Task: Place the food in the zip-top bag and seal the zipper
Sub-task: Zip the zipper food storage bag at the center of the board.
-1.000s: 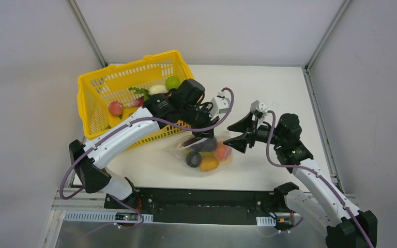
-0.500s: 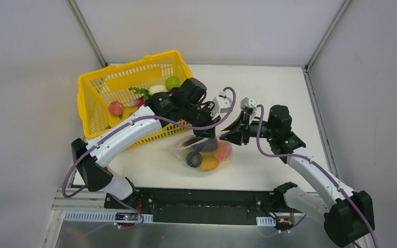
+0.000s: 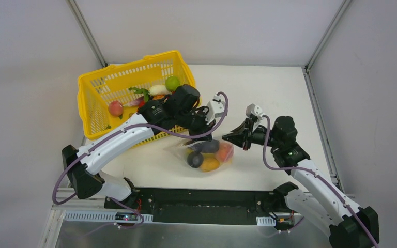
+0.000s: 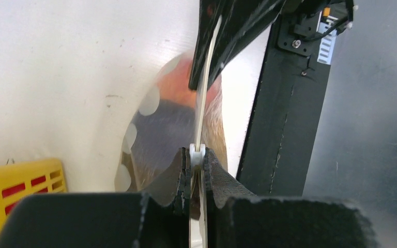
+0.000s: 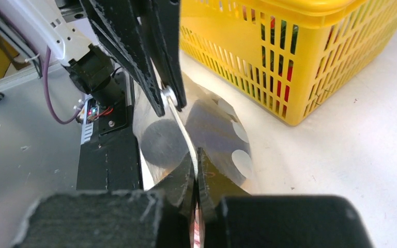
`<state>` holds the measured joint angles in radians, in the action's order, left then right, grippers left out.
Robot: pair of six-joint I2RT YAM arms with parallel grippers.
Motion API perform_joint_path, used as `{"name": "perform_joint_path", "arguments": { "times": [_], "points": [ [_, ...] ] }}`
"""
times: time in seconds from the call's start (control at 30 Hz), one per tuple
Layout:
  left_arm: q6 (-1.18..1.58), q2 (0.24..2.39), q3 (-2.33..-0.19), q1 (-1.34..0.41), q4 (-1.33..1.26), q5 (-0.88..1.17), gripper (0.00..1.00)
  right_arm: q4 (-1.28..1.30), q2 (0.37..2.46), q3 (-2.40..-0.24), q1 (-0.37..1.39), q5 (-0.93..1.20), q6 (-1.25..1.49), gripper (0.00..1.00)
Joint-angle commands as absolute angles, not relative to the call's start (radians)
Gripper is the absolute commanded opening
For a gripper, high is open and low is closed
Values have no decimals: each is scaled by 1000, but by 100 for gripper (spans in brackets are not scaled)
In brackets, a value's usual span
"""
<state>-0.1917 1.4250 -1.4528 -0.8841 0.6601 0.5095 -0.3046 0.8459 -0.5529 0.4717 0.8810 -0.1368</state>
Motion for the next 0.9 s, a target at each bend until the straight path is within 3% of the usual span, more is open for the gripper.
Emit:
{"name": "perform_joint_path", "arguments": {
  "times": [0.0, 0.4, 0.53, 0.7, 0.87],
  "points": [
    [-184, 1304, -1373, -867, 714, 427, 0, -407, 773, -516, 463, 757, -85, 0],
    [-170, 1139, -1222, -839, 716, 339, 0, -418, 721, -482, 463, 679, -55, 0],
    [-147, 1132, -1204, -839, 679, 367, 0, -387, 738, -514, 463, 780, -64, 0],
    [-132, 1185, -1244, -839, 655, 440, 0, -294, 812, -597, 464, 946, -105, 28],
    [-135, 1249, -1309, -839, 662, 488, 0, -158, 865, -695, 464, 953, -223, 56]
  ]
}}
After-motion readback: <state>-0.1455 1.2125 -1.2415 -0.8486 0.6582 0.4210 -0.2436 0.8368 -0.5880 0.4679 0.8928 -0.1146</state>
